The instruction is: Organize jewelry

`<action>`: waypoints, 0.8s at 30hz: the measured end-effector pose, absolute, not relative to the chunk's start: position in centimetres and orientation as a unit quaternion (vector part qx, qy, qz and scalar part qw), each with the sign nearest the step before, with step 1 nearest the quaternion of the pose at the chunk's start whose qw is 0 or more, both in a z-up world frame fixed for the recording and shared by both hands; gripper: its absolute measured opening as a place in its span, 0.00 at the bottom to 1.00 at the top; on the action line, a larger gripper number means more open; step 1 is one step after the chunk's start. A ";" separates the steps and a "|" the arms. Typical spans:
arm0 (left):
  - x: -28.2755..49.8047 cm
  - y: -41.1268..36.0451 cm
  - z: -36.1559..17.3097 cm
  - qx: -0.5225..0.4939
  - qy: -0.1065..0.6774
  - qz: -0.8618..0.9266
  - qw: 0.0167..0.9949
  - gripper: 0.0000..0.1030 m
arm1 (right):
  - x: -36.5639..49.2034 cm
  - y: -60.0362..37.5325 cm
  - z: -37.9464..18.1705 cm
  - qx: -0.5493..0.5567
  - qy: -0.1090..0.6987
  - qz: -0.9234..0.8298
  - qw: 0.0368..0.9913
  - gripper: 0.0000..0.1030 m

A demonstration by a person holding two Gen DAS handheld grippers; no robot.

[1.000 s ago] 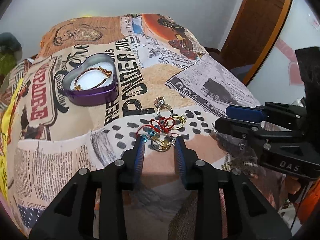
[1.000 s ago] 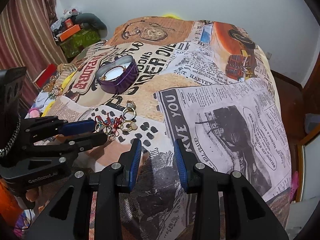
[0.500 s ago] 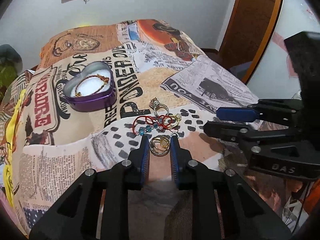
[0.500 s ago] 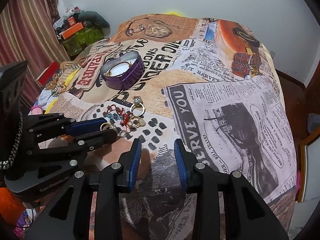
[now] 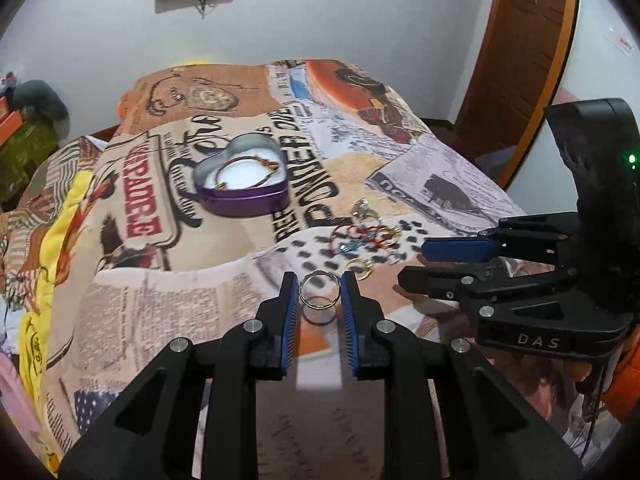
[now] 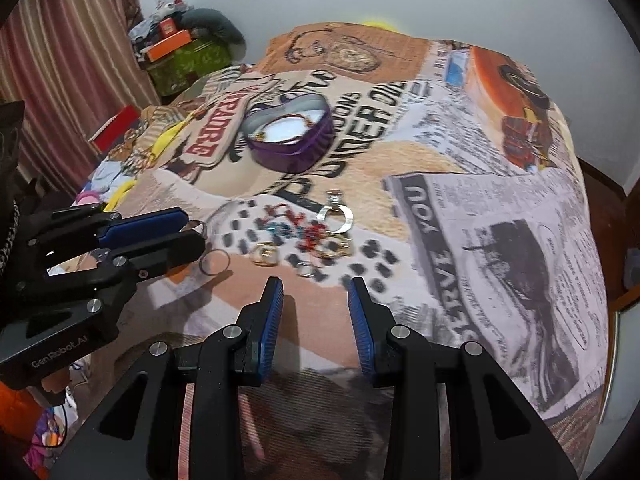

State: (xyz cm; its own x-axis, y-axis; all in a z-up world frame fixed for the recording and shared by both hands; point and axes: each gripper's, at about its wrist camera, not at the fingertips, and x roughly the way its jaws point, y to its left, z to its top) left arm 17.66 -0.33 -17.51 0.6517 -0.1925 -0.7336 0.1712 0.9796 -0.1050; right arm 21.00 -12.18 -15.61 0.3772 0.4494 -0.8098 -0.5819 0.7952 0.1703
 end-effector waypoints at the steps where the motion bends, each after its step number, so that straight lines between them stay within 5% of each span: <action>1: 17.5 -0.1 -17.6 -0.013 0.405 -0.098 0.909 0.20 | 20.9 -11.8 -15.6 -0.072 0.464 0.318 0.824 0.30; 15: 16.7 3.1 -19.1 -0.039 0.410 -0.085 0.907 0.20 | 22.1 -7.3 -16.7 -0.134 0.475 0.321 0.809 0.28; 24: 16.4 3.3 -18.4 -0.044 0.401 -0.084 0.911 0.20 | 21.4 -7.1 -16.3 -0.144 0.468 0.324 0.809 0.08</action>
